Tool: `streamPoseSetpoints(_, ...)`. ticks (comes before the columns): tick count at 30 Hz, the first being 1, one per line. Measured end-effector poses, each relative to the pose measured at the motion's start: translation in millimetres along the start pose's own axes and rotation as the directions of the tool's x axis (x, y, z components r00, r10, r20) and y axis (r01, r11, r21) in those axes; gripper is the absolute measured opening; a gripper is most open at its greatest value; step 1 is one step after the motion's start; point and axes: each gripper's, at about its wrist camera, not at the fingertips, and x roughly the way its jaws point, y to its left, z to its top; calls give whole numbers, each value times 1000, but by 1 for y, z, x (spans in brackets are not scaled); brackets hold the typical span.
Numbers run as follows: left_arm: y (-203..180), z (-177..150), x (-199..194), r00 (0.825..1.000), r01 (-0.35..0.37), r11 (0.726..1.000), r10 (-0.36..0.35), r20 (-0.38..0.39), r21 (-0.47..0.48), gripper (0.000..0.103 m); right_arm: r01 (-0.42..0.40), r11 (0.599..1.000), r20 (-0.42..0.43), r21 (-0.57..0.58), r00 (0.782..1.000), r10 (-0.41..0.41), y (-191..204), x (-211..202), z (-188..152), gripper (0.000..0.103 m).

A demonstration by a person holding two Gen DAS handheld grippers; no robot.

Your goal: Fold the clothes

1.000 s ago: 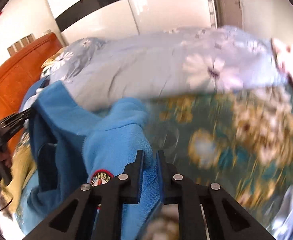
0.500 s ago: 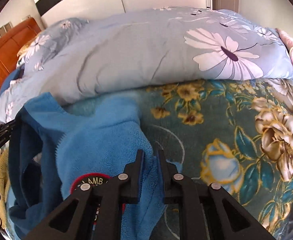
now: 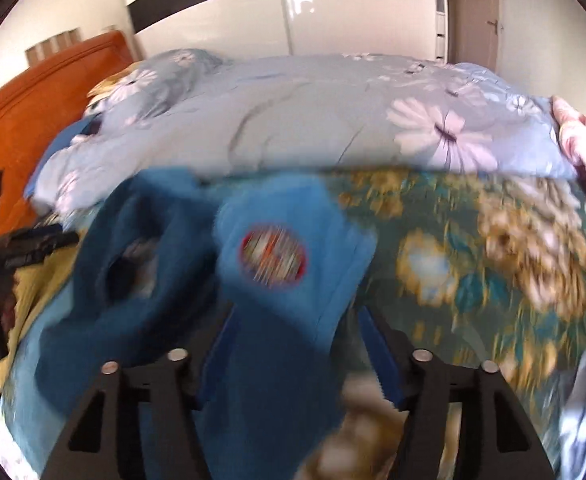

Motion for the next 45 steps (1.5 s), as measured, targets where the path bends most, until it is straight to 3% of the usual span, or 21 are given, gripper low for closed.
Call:
streamPoseSetpoints(2, 10, -23, -2, 999, 18, 999, -20, -26, -49, 83, -25, 999, -15, 34, 1000, 25, 7, -11, -36, 81)
streamPoseSetpoints(6, 32, -72, 2, 995, 37, 981, -54, -85, -190, 83, -56, 992, -75, 110, 995, 65, 18, -20, -106, 82)
streamPoseSetpoints(13, 53, -132, 0, 983, 113, 894, -163, -80, -434, 83, -119, 961, -124, 249, 980, 154, 34, -15, -160, 82)
streamPoseSetpoints(15, 56, -142, -6, 982, 137, 869, -182, -51, -476, 83, -123, 956, -131, 267, 978, 162, 37, -13, -164, 72)
streamPoseSetpoints(17, 59, -150, -13, 980, 156, 849, -196, -27, -506, 83, -130, 947, -127, 292, 977, 173, 37, -12, -166, 50)
streamPoseSetpoints(19, 62, -156, -18, 980, 159, 840, -199, -23, -518, 83, -143, 936, -125, 320, 973, 192, 36, -12, -168, 34)
streamPoseSetpoints(23, 66, -164, -21, 981, 140, 827, -188, -34, -544, 83, -160, 925, -116, 346, 971, 211, 35, -14, -168, 17)
streamPoseSetpoints(26, 66, -170, -24, 982, 129, 824, -183, -43, -551, 83, -127, 935, -108, 330, 979, 171, 29, -24, -161, 16)
streamPoseSetpoints(31, 64, -179, -28, 981, 140, 830, -191, -40, -539, 83, 14, 967, -111, 254, 994, 14, -13, -57, -155, 15)
streamPoseSetpoints(37, 49, -166, -15, 978, 150, 849, -203, -52, -507, 83, 214, 947, -131, 238, 973, -187, -97, -98, -165, 15)
streamPoseSetpoints(41, 41, -150, 3, 982, 120, 863, -175, -69, -491, 83, 250, 914, -148, 318, 966, -213, -137, -106, -171, 15)
streamPoseSetpoints(45, 35, -130, 21, 987, 85, 868, -140, -77, -489, 83, 239, 918, -148, 317, 968, -201, -139, -107, -174, 16)
